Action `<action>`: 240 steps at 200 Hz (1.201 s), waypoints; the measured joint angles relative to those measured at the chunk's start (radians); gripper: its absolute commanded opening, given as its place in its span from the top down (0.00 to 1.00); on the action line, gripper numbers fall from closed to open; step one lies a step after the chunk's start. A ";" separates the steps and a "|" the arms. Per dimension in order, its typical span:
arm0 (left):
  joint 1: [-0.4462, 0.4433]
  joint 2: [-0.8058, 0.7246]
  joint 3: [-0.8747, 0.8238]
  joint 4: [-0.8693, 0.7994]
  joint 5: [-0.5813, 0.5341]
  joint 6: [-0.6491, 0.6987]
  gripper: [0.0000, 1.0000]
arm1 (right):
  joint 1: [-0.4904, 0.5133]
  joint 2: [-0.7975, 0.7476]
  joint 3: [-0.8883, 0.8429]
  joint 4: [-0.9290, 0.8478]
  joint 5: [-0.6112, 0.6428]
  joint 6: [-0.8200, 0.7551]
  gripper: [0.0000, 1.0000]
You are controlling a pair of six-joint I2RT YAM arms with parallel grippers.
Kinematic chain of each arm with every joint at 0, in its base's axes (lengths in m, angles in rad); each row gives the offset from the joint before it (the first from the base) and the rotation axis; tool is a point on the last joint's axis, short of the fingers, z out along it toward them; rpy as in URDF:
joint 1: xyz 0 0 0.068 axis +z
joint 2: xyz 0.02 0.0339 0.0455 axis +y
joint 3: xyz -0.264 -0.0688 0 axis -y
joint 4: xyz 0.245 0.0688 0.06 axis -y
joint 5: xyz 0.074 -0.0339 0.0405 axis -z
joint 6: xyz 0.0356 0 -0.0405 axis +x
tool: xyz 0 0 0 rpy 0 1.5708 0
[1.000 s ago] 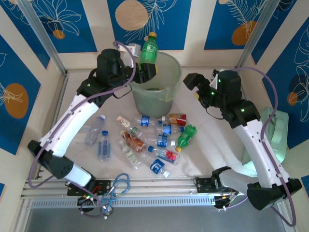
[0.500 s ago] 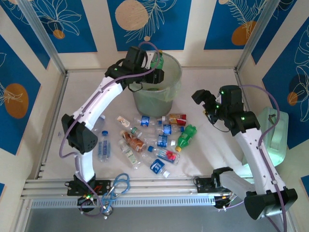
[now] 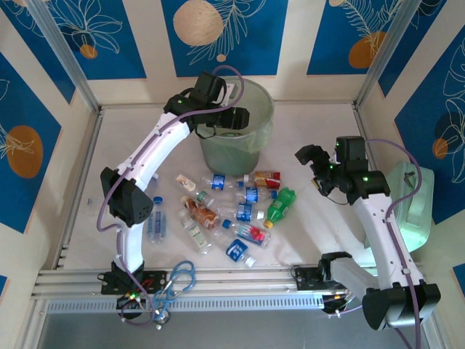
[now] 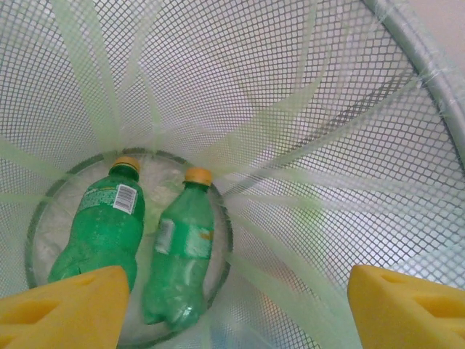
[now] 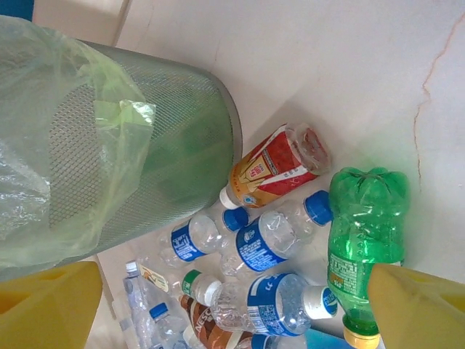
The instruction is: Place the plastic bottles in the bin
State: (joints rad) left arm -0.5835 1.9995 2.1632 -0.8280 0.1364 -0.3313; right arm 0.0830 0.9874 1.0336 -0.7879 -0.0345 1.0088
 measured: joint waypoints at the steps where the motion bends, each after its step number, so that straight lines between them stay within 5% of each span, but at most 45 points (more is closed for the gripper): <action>1: 0.000 0.000 0.000 0.000 0.000 0.000 0.20 | 0.000 0.000 0.000 0.000 0.000 0.000 0.06; 68: 0.000 -0.064 -0.008 0.006 -0.020 -0.011 0.17 | -0.002 0.016 0.000 -0.013 -0.005 -0.015 0.06; 124: 0.018 -0.481 -0.253 0.071 -0.163 -0.019 0.16 | 0.003 0.018 -0.006 -0.011 -0.007 -0.026 0.07; 180: 0.275 -0.825 -0.733 0.074 -0.254 -0.083 0.04 | 0.050 0.019 -0.054 0.002 -0.007 -0.025 0.07; 240: 0.441 -0.782 -1.003 0.026 -0.243 -0.086 0.04 | 0.152 0.050 -0.098 0.037 0.001 -0.003 0.07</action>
State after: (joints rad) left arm -0.1429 1.2175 1.1599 -0.8024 -0.1062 -0.4171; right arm 0.2348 1.0374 0.9356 -0.7509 -0.0334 1.0054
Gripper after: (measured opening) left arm 0.965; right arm 0.933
